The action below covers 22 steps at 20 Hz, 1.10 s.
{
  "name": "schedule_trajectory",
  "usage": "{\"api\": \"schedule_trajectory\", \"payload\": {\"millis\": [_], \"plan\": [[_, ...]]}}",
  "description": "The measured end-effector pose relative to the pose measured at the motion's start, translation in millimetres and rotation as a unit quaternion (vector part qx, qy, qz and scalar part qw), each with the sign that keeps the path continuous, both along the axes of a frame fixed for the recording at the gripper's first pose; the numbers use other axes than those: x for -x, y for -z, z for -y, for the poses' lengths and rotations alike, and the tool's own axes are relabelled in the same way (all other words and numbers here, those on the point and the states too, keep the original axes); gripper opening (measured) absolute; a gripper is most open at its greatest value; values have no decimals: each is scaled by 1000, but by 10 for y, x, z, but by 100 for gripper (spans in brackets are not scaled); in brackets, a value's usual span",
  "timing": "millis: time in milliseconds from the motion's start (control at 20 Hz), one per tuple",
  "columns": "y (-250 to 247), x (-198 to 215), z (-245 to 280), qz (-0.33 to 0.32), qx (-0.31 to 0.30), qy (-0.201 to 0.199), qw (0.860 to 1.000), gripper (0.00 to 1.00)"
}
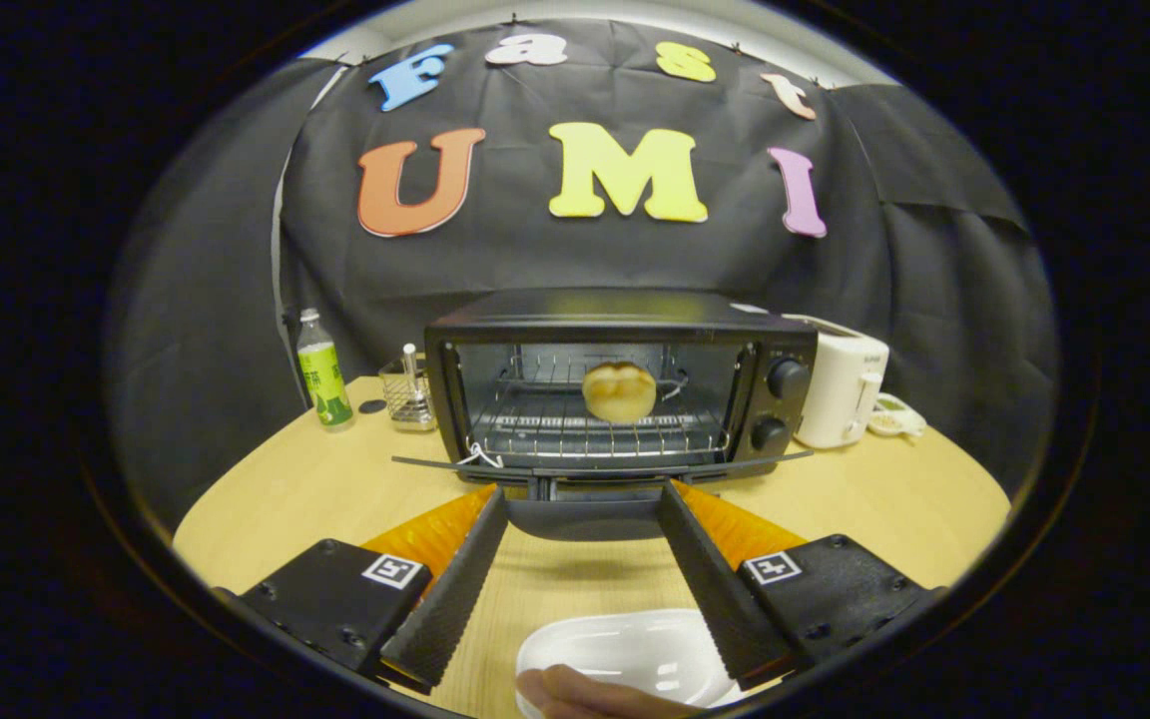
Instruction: Open the toaster oven, put the food inside, and close the toaster oven door.
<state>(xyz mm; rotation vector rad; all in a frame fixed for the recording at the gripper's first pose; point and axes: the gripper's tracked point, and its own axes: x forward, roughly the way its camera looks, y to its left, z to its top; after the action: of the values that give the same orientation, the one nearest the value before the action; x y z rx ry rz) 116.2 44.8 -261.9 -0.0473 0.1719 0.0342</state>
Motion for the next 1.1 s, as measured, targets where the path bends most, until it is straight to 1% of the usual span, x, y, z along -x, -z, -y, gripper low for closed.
{"api": "schedule_trajectory", "payload": {"millis": [100, 250, 300, 350, 450, 550, 750, 950, 1100], "plan": [[-47, -25, -17, 10, -10, 2, 1000, 100], [-174, -123, -15, 27, 6, 8, 1000, 100], [-233, -159, -30, 35, 3, 6, 999, 100], [-284, -188, -64, 40, -11, -1, 999, 100], [-379, -187, -51, 48, -49, 2, 998, 100], [-466, -162, 5, 55, -58, 3, 997, 100], [-657, 20, 83, 61, -39, -7, 997, 100], [-1077, 334, 151, 81, -29, -17, 996, 100], [-1422, 607, 206, 79, -29, -13, 996, 100]]}}
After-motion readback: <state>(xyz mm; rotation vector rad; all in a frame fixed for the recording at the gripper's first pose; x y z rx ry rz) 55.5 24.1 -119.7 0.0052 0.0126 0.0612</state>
